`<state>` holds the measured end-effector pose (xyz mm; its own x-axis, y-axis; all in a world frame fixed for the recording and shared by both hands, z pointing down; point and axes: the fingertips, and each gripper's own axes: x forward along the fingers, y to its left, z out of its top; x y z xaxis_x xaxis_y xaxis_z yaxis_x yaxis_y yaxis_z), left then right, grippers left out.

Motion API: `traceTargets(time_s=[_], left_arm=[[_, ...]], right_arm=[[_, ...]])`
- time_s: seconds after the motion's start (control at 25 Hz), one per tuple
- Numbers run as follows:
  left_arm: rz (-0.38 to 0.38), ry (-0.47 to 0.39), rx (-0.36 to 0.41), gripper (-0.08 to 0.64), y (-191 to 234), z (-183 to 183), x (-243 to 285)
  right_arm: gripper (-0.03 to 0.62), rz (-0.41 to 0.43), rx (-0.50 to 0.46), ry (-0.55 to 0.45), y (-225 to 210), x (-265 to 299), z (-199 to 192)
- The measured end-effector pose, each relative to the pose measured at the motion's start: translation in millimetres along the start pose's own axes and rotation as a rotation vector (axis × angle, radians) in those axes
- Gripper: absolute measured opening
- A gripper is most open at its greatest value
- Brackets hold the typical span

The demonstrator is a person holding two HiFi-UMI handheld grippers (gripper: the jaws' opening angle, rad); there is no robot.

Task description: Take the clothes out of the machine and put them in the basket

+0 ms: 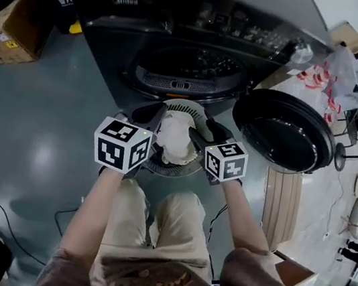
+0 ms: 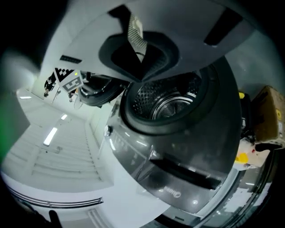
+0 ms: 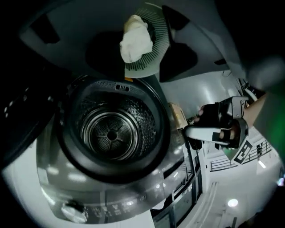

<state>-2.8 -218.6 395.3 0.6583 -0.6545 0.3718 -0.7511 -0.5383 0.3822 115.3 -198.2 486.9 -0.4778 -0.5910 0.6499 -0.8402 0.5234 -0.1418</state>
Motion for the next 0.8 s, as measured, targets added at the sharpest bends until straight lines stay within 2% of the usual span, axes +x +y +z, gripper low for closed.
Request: traceTargets(time_s=[0.16,0.32,0.44,0.6,0.8], left_arm=[[-0.05,-0.04,-0.024,0.005,-30,86,-60],[-0.086,-0.168,-0.094,0.005,-43,162,-137],[-0.102,-0.243,-0.136,0.005,-63,209,-186],[-0.178,-0.348,-0.2,0.003,-90,256,-244],[-0.216,-0.332,-0.028,0.005,-119,305,-277]], right_arm=[[0.23,-0.007,0.008,-0.051,30,-79,104],[0.219,0.013,0.037,-0.108,70,-151,204],[0.219,0.035,0.04,-0.146,94,-210,264],[0.221,0.028,0.031,-0.211,119,-275,321],[0.221,0.007,-0.011,-0.285,140,-323,349]])
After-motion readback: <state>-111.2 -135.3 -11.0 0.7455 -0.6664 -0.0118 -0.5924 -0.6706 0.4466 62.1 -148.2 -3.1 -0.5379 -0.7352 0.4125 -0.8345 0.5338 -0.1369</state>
